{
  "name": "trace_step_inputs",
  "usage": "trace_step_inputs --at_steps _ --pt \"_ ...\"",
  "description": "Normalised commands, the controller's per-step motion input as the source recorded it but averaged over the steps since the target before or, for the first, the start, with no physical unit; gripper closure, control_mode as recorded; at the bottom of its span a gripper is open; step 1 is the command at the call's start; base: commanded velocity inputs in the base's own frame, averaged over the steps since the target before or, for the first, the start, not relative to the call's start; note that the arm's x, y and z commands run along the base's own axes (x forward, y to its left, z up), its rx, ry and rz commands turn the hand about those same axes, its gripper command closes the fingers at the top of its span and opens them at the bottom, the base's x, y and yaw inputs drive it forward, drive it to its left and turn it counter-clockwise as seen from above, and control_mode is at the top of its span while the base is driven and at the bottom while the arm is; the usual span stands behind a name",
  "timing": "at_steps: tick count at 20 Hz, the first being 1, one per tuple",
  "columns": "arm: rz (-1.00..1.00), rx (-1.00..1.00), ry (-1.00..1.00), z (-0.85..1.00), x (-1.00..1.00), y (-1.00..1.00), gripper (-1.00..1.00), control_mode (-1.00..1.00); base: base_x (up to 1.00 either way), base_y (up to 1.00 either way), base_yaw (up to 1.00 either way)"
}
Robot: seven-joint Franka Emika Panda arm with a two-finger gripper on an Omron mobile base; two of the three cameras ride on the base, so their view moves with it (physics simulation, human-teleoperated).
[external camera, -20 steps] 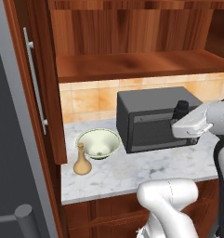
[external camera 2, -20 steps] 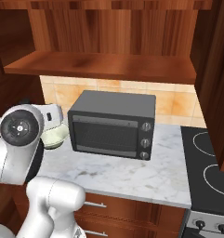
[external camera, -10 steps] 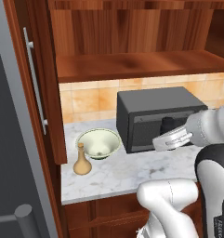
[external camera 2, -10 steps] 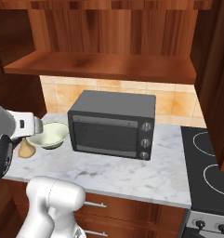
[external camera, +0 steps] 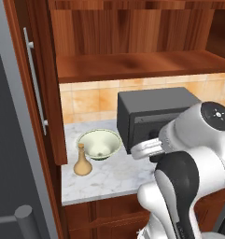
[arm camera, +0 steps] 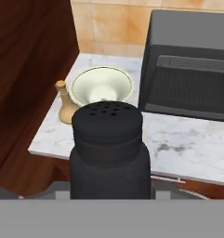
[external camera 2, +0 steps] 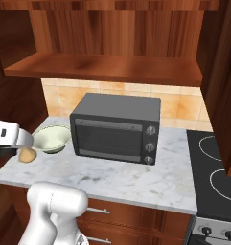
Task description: Retrieve the bottle and the shaker from the cabinet and place them next to the mixing bowl on the counter. Then add garlic from the fridge to the mixing bowl.
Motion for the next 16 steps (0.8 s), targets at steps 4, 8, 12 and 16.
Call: trace_step_inputs --at_steps 4,8,12,16 --pt "-0.25 -0.02 -0.03 -0.77 0.01 0.05 1.00 -1.00 0.00 0.00 0.00" --pt "-0.18 0.00 -0.03 -0.82 0.00 0.06 1.00 -1.00 0.00 0.00 0.00" --pt "-0.01 0.00 -0.09 -0.83 0.03 0.01 1.00 -1.00 0.00 0.00 0.00" --pt "0.04 0.00 -0.18 -0.82 0.17 0.01 1.00 -1.00 0.00 0.00 0.00"
